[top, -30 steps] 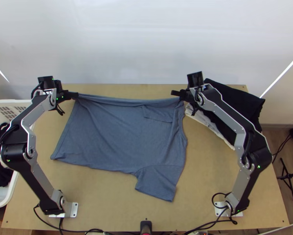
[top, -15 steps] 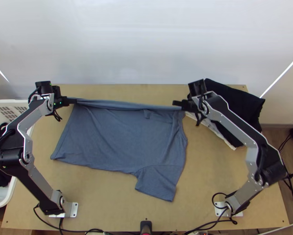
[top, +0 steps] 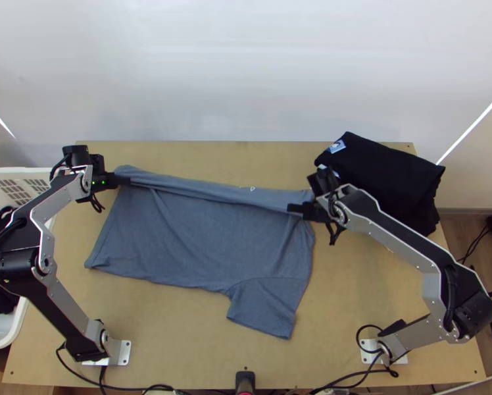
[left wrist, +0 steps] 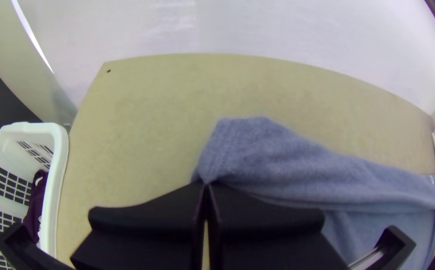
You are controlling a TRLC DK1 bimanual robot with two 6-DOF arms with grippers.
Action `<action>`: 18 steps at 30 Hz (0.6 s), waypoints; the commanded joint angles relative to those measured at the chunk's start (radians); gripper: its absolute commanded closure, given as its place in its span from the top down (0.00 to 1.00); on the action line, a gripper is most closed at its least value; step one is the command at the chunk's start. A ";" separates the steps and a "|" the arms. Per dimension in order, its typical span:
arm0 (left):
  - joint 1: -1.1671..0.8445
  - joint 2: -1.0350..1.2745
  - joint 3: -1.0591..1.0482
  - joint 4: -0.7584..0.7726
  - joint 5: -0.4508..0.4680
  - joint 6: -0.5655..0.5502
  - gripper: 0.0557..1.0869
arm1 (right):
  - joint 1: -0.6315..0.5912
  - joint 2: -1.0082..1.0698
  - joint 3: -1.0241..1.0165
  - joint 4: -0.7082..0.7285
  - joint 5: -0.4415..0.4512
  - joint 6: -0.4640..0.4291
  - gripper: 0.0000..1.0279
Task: Fold the t-shirt
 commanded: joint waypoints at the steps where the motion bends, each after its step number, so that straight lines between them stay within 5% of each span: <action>1: 0.016 0.011 -0.007 0.001 -0.001 0.007 0.04 | 0.029 -0.011 -0.086 0.004 0.013 0.030 0.03; 14: 0.034 0.022 -0.007 0.011 0.053 0.010 0.06 | 0.084 -0.009 -0.134 0.042 0.093 0.044 0.03; 16: 0.033 -0.007 -0.014 0.027 0.047 -0.001 0.40 | 0.086 -0.032 -0.145 0.042 0.093 0.049 0.21; 18: 0.040 -0.040 -0.013 0.047 0.045 -0.033 0.70 | 0.100 -0.071 -0.171 0.048 0.092 0.041 0.73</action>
